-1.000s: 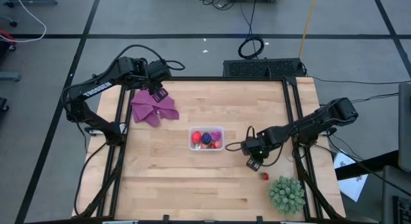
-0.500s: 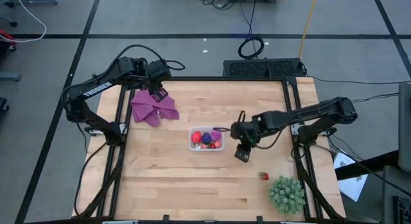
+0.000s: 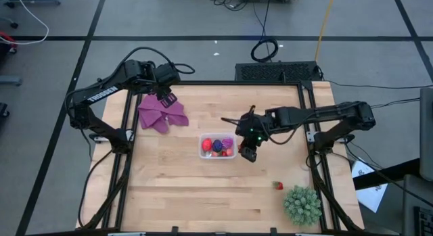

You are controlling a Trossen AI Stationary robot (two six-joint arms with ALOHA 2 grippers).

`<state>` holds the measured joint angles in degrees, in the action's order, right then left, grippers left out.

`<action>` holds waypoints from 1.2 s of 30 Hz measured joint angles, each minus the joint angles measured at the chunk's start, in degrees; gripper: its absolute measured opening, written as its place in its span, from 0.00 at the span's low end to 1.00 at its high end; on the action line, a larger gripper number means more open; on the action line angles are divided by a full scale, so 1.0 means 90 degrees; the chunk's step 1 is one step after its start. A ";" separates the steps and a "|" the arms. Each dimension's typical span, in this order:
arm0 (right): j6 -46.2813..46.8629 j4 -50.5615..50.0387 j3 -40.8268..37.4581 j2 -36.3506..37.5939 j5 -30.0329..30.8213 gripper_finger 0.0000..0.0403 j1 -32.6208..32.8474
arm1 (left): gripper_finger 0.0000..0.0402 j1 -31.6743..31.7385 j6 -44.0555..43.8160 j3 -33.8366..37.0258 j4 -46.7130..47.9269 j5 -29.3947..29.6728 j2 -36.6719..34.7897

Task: Pick and placing Produce into tupperware
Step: Put the top red strawberry into the transparent bin

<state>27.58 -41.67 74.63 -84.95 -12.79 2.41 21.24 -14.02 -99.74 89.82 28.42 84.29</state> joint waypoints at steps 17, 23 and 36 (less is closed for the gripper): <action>-0.1043 0.0143 0.1089 -0.0269 -0.0611 0.27 -0.0648 | 0.43 -0.0001 0.0013 0.0002 0.0003 0.0000 0.0000; -0.1635 0.0129 0.1767 -0.0857 -0.0603 0.27 -0.0648 | 0.43 -0.0001 0.0015 0.0000 0.0017 0.0002 0.0001; -0.2148 -0.0683 0.1855 -0.2483 0.0091 0.27 -0.0969 | 0.43 0.0002 0.0014 0.0000 0.0021 0.0002 0.0000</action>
<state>8.25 -47.82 91.33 -107.30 -11.97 -6.31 21.26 -13.90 -99.74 90.01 28.45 84.29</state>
